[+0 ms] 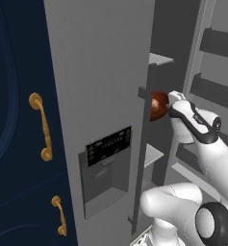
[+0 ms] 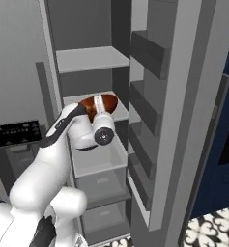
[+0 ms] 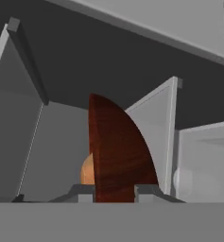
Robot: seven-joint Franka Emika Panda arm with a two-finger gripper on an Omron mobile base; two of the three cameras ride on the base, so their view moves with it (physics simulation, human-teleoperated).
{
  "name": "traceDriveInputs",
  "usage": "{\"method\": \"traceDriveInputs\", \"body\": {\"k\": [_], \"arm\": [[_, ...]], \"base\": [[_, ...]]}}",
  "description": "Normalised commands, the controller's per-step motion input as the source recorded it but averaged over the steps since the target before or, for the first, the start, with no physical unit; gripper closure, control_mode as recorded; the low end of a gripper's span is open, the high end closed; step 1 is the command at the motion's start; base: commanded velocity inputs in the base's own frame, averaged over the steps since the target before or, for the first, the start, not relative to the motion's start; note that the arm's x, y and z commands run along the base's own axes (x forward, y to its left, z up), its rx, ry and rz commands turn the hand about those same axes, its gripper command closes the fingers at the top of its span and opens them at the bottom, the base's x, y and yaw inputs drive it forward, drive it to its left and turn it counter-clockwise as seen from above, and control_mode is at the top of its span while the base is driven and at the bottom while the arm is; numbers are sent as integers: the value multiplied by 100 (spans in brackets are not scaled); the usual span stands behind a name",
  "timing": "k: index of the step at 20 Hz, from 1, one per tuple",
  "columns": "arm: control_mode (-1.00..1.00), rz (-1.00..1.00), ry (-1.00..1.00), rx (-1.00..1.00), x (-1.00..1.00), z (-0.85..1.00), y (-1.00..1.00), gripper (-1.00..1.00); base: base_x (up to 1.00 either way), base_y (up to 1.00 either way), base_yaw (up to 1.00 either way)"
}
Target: Pick the chicken drumstick and onion from their plates and place them in the bowl. Then put the bowl in the fridge.
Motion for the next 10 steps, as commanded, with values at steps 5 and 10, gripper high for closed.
{"method": "traceDriveInputs", "body": {"k": [5, 10], "arm": [[-100, 0, -1, 0, 8, -14, 0, 100], [-100, -2, 0, 0, 34, -13, 2, 100]], "base": [[0, 0, 0], [0, 0, 0]]}}
